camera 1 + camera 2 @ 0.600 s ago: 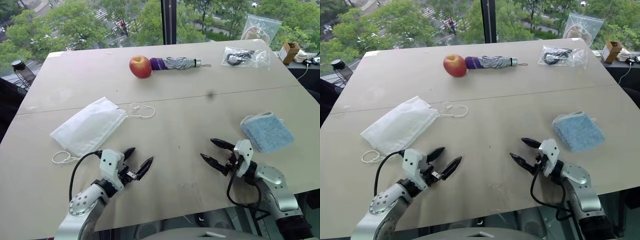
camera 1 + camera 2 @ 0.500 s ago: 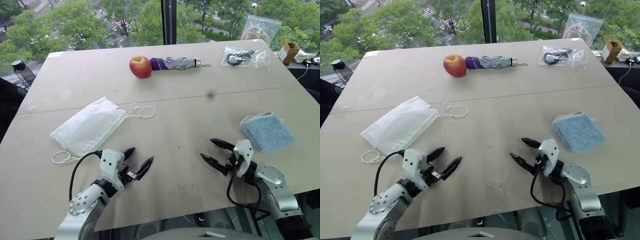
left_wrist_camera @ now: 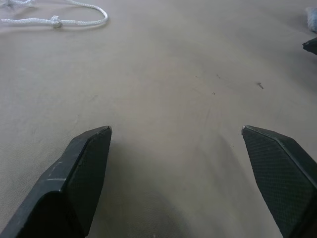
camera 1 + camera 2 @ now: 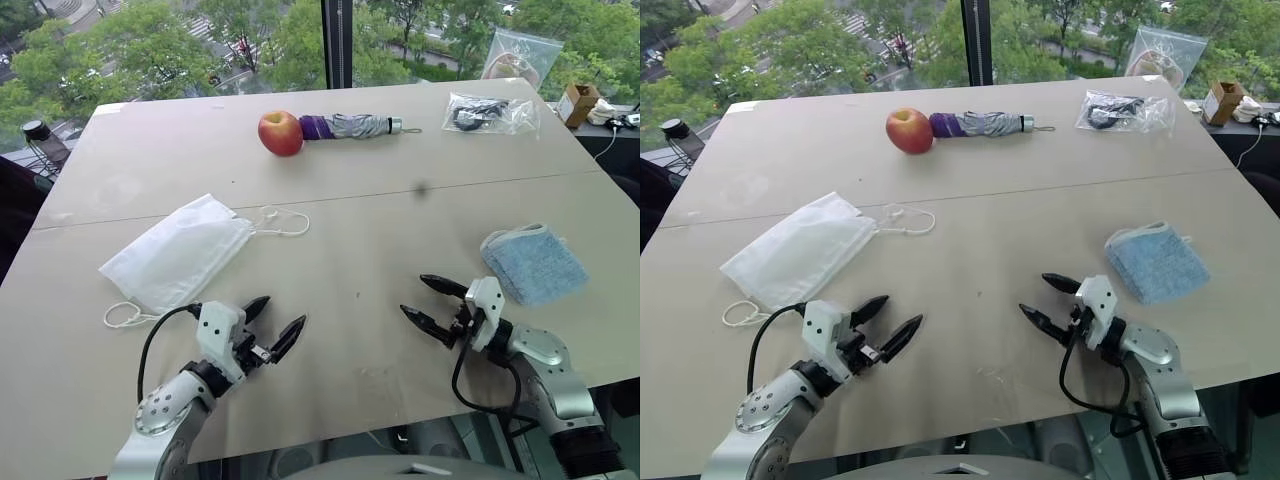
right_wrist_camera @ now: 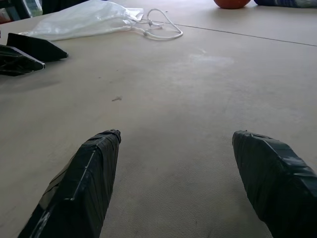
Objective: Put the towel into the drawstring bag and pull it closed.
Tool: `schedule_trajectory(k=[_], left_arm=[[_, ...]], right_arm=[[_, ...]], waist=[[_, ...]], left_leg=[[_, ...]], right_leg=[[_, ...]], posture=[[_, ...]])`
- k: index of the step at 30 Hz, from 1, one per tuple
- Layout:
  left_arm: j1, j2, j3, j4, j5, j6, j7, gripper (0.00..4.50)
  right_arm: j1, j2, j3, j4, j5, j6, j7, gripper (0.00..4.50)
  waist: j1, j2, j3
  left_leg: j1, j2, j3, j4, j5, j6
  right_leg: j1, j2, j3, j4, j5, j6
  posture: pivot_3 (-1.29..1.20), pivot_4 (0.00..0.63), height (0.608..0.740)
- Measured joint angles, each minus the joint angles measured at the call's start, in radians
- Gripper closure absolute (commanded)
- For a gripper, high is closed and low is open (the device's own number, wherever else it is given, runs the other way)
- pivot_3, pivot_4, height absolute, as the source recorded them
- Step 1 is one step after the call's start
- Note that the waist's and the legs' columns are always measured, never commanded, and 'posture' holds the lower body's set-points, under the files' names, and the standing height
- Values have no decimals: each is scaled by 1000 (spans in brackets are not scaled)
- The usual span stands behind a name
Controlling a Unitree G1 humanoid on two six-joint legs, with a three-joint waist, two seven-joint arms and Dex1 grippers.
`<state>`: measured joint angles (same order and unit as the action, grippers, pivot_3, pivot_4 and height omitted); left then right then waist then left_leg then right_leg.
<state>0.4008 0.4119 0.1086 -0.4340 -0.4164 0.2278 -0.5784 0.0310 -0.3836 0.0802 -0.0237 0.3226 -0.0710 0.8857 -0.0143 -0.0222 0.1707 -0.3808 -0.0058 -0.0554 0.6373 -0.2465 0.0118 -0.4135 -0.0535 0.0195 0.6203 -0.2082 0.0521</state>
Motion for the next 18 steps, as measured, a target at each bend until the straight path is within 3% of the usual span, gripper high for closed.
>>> schedule_trajectory(k=[10, 18], left_arm=[[-24, -21, 1, 16, 5, -12, 18, 156], [-168, -73, 122, 169, 215, -107, 304, 156]], right_arm=[[-18, 9, 0, 8, 0, 3, 1, 655], [-76, 10, 38, -155, 150, 162, 69, 655]], waist=[[1, 1, 1], [1, 1, 2]], left_leg=[[0, 0, 0, 3, 0, 0], [-1, 1, -4, 3, 0, 0]], right_leg=[[0, 1, 0, 3, 0, 0], [0, 4, -2, 5, 1, -1]], posture=[[0, 150, 740], [0, 150, 740]])
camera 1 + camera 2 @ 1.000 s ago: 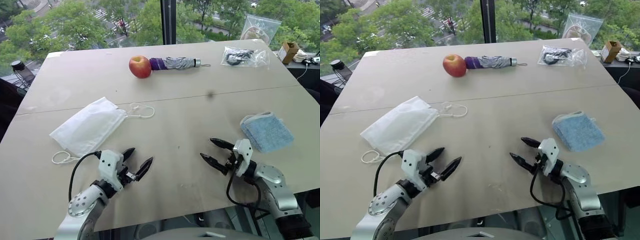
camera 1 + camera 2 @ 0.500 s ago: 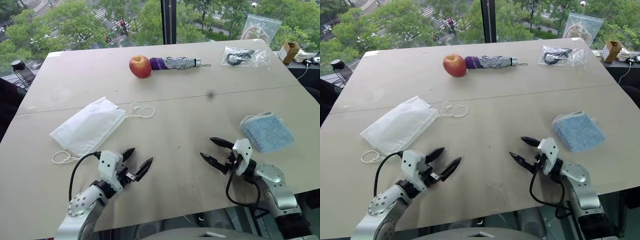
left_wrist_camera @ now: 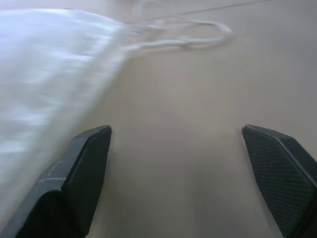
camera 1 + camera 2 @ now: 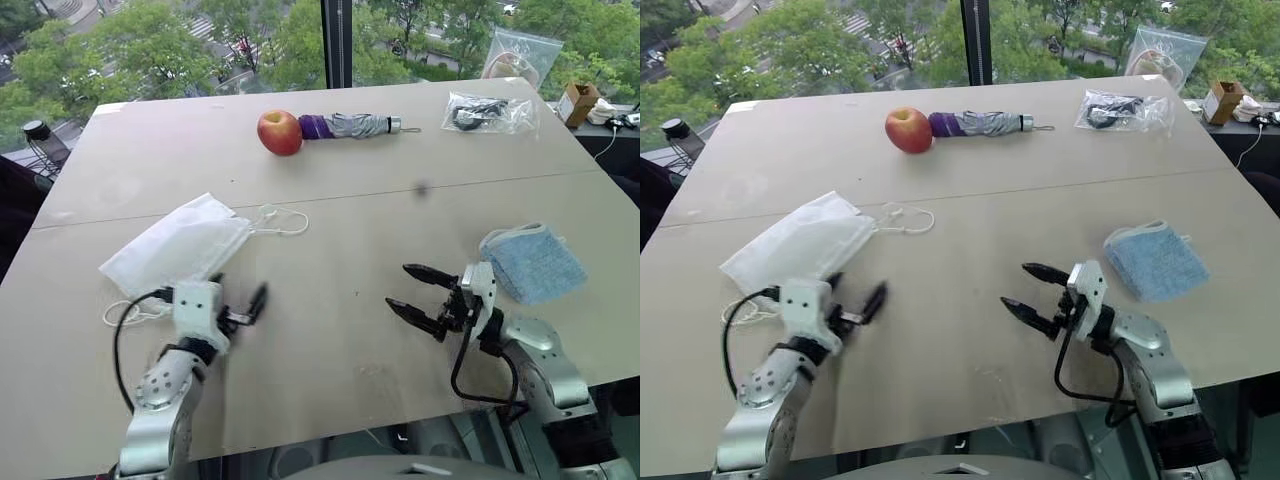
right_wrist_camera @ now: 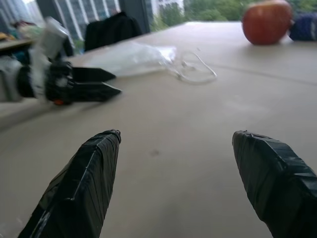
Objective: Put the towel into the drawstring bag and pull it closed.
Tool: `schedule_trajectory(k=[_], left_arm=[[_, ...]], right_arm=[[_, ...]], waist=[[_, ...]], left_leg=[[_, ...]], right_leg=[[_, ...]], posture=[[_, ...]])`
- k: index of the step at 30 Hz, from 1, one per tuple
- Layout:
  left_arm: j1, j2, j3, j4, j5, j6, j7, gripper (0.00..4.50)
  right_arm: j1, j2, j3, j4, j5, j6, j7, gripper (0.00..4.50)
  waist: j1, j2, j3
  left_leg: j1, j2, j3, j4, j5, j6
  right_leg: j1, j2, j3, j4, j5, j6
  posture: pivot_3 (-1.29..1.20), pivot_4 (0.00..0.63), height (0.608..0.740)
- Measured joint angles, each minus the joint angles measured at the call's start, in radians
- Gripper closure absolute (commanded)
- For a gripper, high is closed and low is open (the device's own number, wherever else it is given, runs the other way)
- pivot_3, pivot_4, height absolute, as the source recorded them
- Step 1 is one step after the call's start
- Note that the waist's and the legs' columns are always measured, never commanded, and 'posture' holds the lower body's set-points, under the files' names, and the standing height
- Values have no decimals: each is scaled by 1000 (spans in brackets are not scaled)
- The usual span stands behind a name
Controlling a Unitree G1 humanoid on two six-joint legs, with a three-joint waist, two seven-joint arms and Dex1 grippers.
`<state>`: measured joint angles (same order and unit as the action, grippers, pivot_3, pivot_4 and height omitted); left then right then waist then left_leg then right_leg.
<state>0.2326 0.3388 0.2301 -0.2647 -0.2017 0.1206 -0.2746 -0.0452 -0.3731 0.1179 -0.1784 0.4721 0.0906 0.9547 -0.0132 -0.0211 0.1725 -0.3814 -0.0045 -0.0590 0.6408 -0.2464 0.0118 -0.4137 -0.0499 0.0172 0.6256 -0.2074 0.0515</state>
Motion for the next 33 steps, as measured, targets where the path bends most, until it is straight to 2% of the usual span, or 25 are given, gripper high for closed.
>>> schedule_trajectory(k=[4, 8, 20, 21, 23, 29, 30, 33], left_arm=[[-26, 11, 42, 52, 117, -82, 103, 156], [-33, 13, 80, 105, 151, -111, 151, 156], [-73, 96, 66, 179, 245, -154, 123, 156], [-73, 102, 66, 180, 249, -153, 121, 656], [-80, 111, 66, 193, 256, -146, 119, 1210], [-98, 116, 86, 203, 253, -121, 109, 4146], [-100, 116, 90, 203, 252, -119, 108, 4379], [-104, 116, 93, 203, 247, -113, 105, 4379]], right_arm=[[-38, -3, 14, -43, 34, 41, 20, 655], [-57, -5, 32, -53, 31, 51, 21, 655], [-83, -6, 52, -56, -5, 49, 19, 655], [-83, -5, 53, -56, -6, 48, 18, 655], [-83, -4, 53, -56, -13, 46, 16, 655], [-82, 0, 54, -56, -32, 40, 5, 655], [-83, 1, 54, -56, -33, 39, 3, 655], [-83, 3, 54, -56, -38, 38, -2, 655]], waist=[[5, 0, 0], [5, -1, 0], [3, -1, 0], [3, -1, 0], [3, -1, 0], [5, 0, 0], [6, 0, 0], [9, 0, -1]], left_leg=[[-1, -1, 0, 0, 0, 0], [-1, -2, 1, 0, 0, 0], [-1, -1, 0, 1, 0, 0], [-1, -1, 0, 1, 0, 0], [-1, -2, 0, 1, 0, 0], [-1, -2, 0, 1, 0, 0], [-1, -2, 0, 1, 0, 0], [-1, -3, 0, 2, 0, 0]], right_leg=[[0, -1, 0, 0, 1, -2], [0, -3, 0, -1, 1, -2], [0, -2, -2, 0, 2, -4], [0, -2, -2, 0, 2, -4], [0, -2, -1, 0, 3, -3], [0, -3, -2, 1, 4, -2], [0, -3, -2, 1, 4, -2], [0, -4, -1, 1, 4, -2]], posture=[[0, 150, 740], [0, 150, 740], [0, 150, 740], [0, 150, 740], [0, 150, 740], [0, 150, 740], [0, 150, 740], [0, 150, 740]])
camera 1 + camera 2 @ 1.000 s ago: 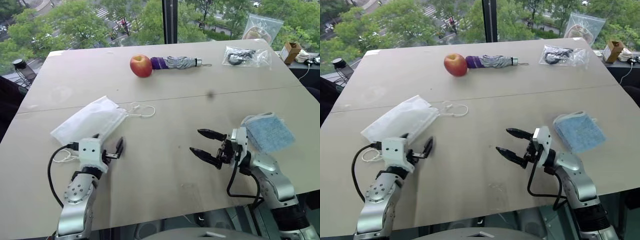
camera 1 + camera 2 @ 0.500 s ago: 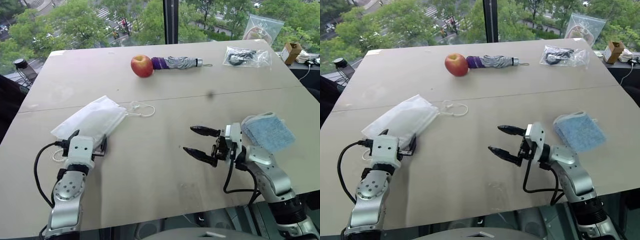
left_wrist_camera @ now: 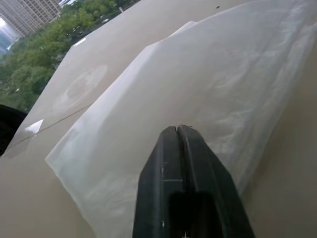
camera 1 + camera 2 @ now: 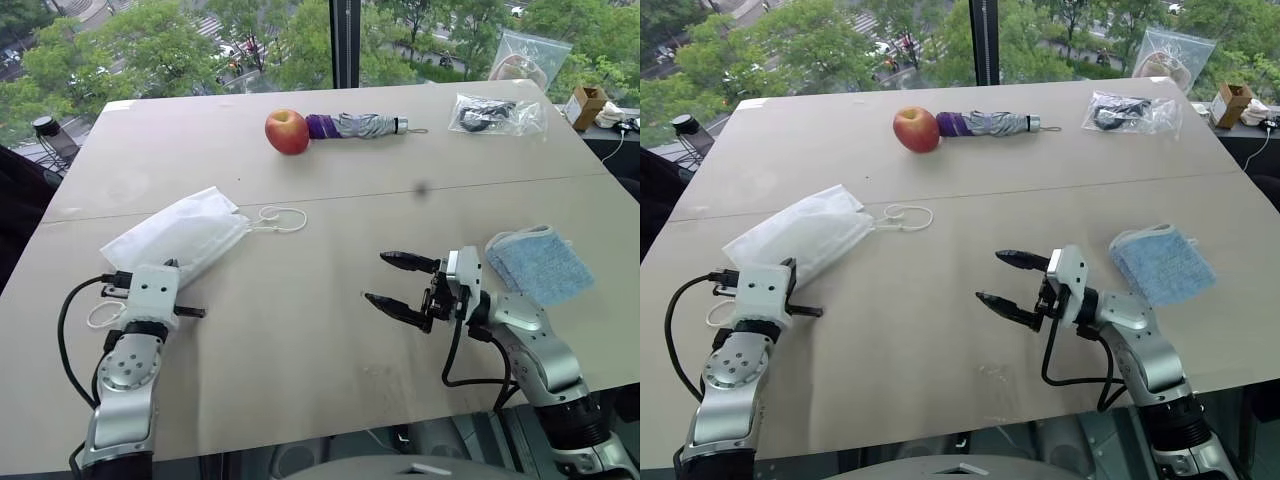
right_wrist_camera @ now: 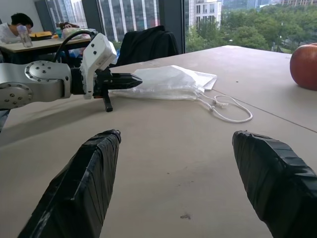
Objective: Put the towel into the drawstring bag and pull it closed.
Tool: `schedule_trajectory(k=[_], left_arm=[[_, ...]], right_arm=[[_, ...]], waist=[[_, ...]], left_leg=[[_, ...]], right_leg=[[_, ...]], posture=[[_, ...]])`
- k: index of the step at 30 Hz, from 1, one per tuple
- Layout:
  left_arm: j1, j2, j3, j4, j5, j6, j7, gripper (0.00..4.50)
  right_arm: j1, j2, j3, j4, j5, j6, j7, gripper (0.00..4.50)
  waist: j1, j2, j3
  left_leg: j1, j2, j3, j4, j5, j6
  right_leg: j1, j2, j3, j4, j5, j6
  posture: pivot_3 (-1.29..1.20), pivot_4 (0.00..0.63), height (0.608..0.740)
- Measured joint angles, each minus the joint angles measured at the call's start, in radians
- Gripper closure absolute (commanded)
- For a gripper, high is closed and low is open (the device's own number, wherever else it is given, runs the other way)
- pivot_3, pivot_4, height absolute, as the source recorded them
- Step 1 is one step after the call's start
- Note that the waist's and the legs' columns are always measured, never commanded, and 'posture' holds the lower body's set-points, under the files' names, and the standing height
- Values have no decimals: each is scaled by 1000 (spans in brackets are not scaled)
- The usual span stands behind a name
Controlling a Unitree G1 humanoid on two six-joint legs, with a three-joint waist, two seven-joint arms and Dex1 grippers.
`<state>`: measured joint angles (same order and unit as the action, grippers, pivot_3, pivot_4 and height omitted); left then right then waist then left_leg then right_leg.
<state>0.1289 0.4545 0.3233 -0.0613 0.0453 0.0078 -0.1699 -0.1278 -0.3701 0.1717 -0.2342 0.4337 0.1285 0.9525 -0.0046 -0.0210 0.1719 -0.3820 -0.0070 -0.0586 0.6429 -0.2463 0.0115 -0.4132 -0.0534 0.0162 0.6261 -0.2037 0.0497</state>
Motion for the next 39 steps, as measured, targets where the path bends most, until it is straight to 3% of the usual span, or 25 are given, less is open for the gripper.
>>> schedule_trajectory(k=[7, 10, 14, 31, 39], left_arm=[[15, 8, -1, -3, -1, -21, -17, 4379], [52, 24, -27, -25, 4, -77, -59, 3505], [74, 16, -51, -26, 12, -112, -63, 1609], [39, 51, 28, 71, -39, -101, -65, 1609], [30, 74, 20, 80, 9, -102, -58, 1609]], right_arm=[[0, 0, 0, 0, -6, 0, -5, 655], [0, 1, 0, 0, -12, -1, -11, 655], [0, 4, 0, 0, -19, -2, -19, 655], [0, 10, 8, 0, -32, -2, -22, 655], [0, 19, 10, 0, -38, -2, -27, 655]], waist=[[-1, 0, 0], [-2, 0, 0], [-4, 0, 0], [-8, -1, 0], [-8, -1, 0]], left_leg=[[0, 0, 0, 0, 0, 0], [0, 0, 1, 0, 0, 0], [-1, 0, 0, 0, 0, 0], [0, 2, 0, 0, 0, 0], [0, 2, 0, 0, 0, 0]], right_leg=[[0, 0, 0, 0, 0, 0], [0, -1, 1, 0, 0, -1], [0, 0, 0, 0, 0, -1], [0, 3, -1, 1, 1, 0], [0, 2, 0, 1, 1, -1]], posture=[[0, 150, 740], [0, 150, 740], [0, 150, 740], [0, 150, 740], [0, 150, 740]])
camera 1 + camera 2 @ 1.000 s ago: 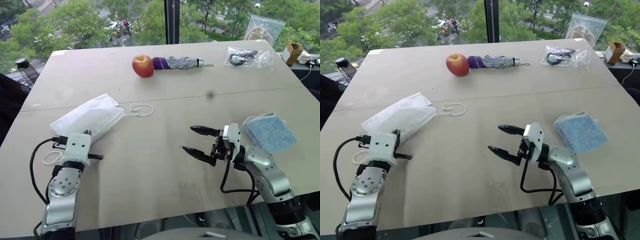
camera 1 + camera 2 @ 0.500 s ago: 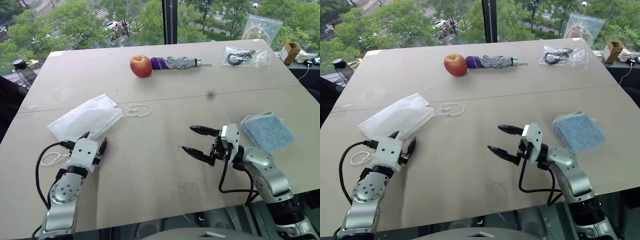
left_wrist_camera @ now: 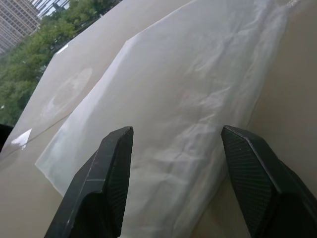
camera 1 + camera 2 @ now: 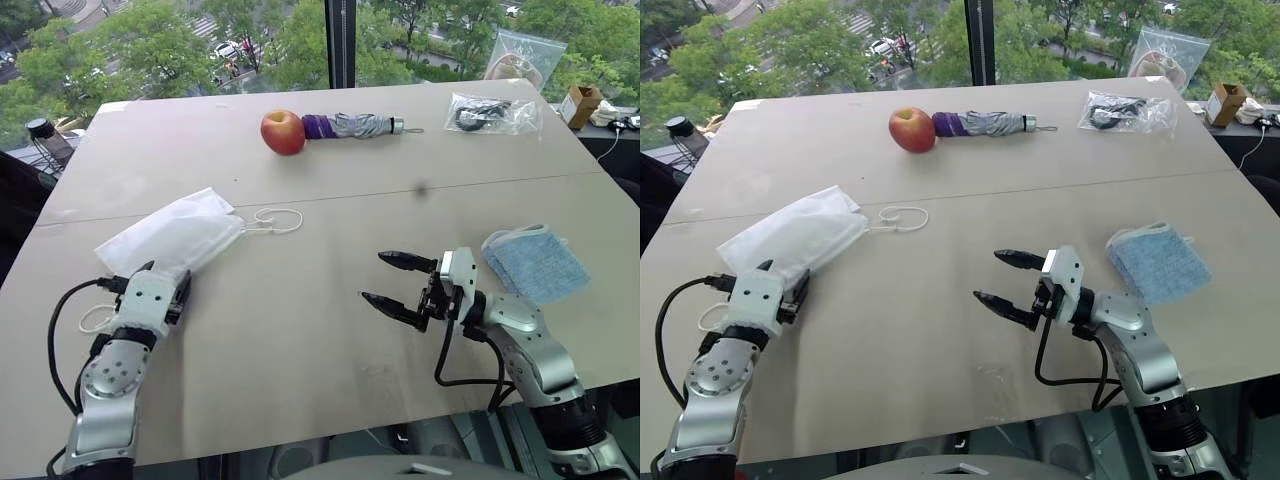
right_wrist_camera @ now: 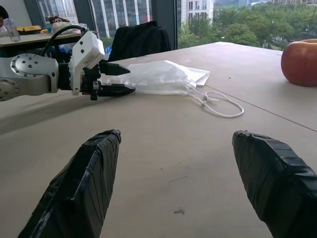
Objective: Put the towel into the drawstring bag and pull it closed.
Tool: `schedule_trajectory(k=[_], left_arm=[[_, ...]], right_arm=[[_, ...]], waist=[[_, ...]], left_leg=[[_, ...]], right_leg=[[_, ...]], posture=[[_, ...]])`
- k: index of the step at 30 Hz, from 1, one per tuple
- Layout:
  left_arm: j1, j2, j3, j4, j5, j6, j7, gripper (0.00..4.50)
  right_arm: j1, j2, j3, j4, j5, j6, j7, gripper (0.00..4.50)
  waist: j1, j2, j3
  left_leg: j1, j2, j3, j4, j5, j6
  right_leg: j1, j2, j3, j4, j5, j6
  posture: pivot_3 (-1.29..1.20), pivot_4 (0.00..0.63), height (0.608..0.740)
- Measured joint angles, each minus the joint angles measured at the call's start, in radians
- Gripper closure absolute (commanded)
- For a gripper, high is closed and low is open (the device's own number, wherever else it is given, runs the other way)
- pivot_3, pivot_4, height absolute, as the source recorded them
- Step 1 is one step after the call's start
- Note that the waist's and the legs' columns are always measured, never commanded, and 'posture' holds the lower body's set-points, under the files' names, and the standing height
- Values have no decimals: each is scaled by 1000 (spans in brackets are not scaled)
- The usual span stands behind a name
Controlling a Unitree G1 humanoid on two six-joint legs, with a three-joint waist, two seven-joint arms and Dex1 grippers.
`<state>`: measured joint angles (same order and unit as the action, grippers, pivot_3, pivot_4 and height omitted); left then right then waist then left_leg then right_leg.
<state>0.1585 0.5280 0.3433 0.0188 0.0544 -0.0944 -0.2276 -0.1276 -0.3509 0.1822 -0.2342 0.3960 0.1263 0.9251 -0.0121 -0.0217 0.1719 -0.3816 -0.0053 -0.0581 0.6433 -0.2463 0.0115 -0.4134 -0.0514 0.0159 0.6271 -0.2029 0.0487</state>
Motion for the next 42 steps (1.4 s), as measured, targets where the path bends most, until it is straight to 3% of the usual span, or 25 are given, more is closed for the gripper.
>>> schedule_trajectory(k=[8, 12, 14, 15, 34, 38, 42], left_arm=[[-50, 27, -1, 52, 51, 19, 44, 1609], [-73, 51, -4, 77, 91, 17, 62, 3282], [-88, 65, -3, 82, 109, 16, 75, 4393], [-94, 71, -3, 83, 114, 14, 82, 4464], [-146, 155, -48, 130, 241, -120, 141, 4464], [-168, 179, -77, 186, 266, -104, 142, 2915], [-209, 189, -106, 273, 290, -110, 150, 2915]], right_arm=[[2, 2, 2, 0, -2, -3, -1, 655], [5, 2, 2, 0, -5, -7, -4, 655], [6, 6, 5, 0, -5, -7, -9, 655], [8, 6, 6, 0, -6, -8, -12, 655], [22, 20, 7, 0, -19, -21, -38, 655], [21, 27, 9, 0, -28, -26, -40, 655], [17, 34, 9, 0, -33, -29, -41, 655]], waist=[[-1, 0, 0], [0, 0, 0], [2, 0, 0], [4, 0, 0], [1, 0, 0], [1, 0, 0], [1, -1, 0]], left_leg=[[0, 0, 0, 0, 0, 0], [0, 0, 0, 0, 0, 0], [0, 0, 0, 0, 0, 0], [0, 0, 0, 0, 0, 0], [0, -1, 0, 0, 0, 0], [0, -1, 0, 0, 0, 0], [0, -1, 1, 0, 0, 0]], right_leg=[[0, 1, 0, 0, 1, 1], [0, 0, 0, 0, 1, 1], [0, 0, -1, 0, 1, 2], [0, -1, -1, 0, 1, 2], [0, -1, 0, 0, 1, 2], [0, 0, -1, 1, 1, 2], [0, 0, -2, 1, 2, 2]], posture=[[0, 150, 740], [0, 150, 740], [0, 150, 740], [0, 150, 740], [0, 150, 740], [0, 150, 740], [0, 150, 740]])
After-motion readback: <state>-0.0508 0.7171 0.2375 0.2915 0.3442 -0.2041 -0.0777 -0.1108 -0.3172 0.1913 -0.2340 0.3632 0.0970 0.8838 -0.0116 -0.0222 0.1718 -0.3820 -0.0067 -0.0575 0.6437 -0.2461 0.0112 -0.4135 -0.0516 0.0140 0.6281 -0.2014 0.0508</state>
